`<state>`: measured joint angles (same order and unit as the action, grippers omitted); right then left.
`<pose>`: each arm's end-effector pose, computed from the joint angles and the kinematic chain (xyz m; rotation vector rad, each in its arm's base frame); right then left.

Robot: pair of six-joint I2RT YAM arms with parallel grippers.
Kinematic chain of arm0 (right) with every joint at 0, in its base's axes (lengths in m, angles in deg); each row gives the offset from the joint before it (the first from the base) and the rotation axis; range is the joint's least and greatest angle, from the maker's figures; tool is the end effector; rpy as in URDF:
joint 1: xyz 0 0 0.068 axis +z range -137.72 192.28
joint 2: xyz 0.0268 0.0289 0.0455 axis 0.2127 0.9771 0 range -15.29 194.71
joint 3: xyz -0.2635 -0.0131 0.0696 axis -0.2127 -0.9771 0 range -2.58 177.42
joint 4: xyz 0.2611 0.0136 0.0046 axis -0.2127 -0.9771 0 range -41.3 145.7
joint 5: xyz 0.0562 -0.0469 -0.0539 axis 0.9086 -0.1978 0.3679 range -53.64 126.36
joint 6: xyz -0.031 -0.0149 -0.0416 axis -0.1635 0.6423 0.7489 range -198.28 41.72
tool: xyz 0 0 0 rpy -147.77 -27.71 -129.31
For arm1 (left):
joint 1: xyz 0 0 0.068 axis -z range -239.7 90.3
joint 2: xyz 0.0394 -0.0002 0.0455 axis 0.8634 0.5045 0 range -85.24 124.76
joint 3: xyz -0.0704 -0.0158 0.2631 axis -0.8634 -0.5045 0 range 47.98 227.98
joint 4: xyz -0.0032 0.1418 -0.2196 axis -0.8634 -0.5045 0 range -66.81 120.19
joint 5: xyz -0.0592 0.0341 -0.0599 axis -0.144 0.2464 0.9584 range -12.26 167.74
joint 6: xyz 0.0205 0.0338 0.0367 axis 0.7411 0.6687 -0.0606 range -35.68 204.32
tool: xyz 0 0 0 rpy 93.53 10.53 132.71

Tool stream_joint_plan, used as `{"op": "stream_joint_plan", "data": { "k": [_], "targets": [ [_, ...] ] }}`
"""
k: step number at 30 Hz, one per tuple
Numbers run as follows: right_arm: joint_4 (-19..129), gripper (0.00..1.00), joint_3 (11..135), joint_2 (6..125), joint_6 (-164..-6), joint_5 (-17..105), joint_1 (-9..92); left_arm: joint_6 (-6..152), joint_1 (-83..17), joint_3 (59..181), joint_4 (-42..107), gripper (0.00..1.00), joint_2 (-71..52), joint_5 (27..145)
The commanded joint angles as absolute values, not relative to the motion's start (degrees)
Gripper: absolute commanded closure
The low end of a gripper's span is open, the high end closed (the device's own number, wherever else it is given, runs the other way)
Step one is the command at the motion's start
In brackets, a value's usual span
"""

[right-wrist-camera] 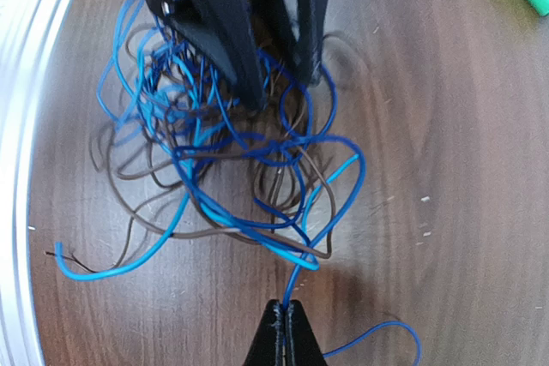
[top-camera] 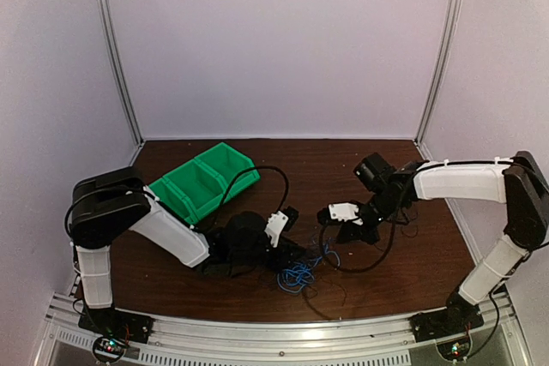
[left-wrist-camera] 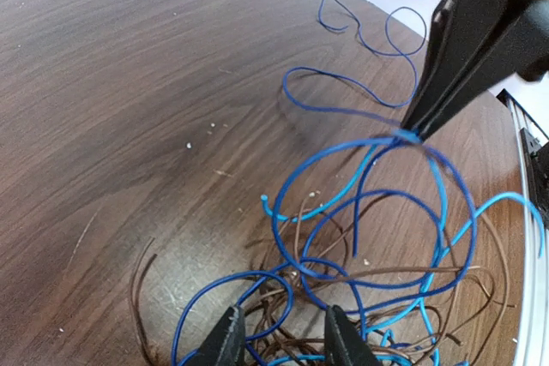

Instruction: Untangle the cables

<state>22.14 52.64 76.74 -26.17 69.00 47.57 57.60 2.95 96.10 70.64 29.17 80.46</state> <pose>0.2308 0.1870 0.1806 -1.9207 1.8162 0.6981 0.1736 -0.3393 0.1059 0.7032 2.0641 -0.9976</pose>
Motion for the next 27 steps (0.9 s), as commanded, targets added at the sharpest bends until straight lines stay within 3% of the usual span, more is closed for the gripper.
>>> {"op": "stream_joint_plan", "data": {
  "k": [1,9,27],
  "targets": [
    [13.89,1.0,60.21,68.11,-27.14,70.53,47.8,57.61,2.53,95.69,72.76,0.67,27.95,80.11],
    [4.58,1.0,74.37,61.47,-27.09,66.13,47.85,57.6,2.21,97.06,72.03,0.67,29.59,81.33],
    [1.41,1.0,109.67,64.86,-32.61,69.24,42.24,57.52,2.13,97.91,70.96,0.68,30.0,81.96]
  ]
}}
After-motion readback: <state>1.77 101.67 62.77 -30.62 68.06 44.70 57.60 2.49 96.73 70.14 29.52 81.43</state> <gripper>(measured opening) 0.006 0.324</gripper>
